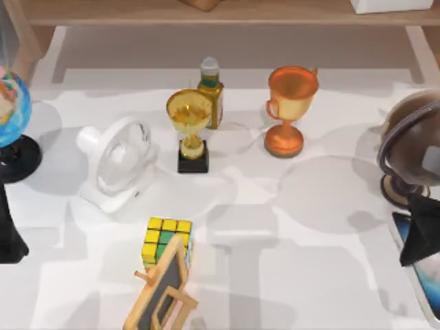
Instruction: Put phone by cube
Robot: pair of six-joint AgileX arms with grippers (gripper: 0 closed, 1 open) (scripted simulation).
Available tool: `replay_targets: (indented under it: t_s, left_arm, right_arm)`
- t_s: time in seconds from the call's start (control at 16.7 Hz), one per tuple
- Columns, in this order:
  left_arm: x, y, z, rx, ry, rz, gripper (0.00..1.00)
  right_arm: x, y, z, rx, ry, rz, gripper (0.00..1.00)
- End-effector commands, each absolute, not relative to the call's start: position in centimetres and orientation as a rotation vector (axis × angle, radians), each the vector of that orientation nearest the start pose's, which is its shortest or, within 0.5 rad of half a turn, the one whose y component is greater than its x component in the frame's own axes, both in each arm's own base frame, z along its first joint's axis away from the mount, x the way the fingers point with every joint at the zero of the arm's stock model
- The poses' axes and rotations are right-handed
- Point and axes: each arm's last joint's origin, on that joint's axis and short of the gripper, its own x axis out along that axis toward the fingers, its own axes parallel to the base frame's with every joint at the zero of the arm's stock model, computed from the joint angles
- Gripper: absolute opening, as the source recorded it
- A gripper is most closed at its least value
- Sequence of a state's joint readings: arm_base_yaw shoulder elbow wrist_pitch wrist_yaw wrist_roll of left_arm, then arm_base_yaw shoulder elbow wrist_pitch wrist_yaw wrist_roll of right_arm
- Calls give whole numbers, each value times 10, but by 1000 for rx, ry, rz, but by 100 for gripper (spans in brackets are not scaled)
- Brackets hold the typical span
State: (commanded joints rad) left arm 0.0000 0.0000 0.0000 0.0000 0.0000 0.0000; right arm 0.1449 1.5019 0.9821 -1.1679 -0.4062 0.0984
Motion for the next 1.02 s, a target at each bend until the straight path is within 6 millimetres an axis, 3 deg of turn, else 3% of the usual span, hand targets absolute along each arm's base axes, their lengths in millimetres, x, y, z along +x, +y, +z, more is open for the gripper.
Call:
replay_targets:
  t_s: [0.48, 0.78, 1.02]
  left_arm:
    - [106, -1, 160, 0, 0, 0, 100]
    - [106, -1, 160, 0, 0, 0, 100]
    - [106, -1, 160, 0, 0, 0, 100]
  right_arm:
    - [258, 147, 179, 191, 1910, 269, 0]
    - [266, 203, 179, 75, 1829, 155, 0]
    - [270, 237, 184, 23, 1691, 65, 0]
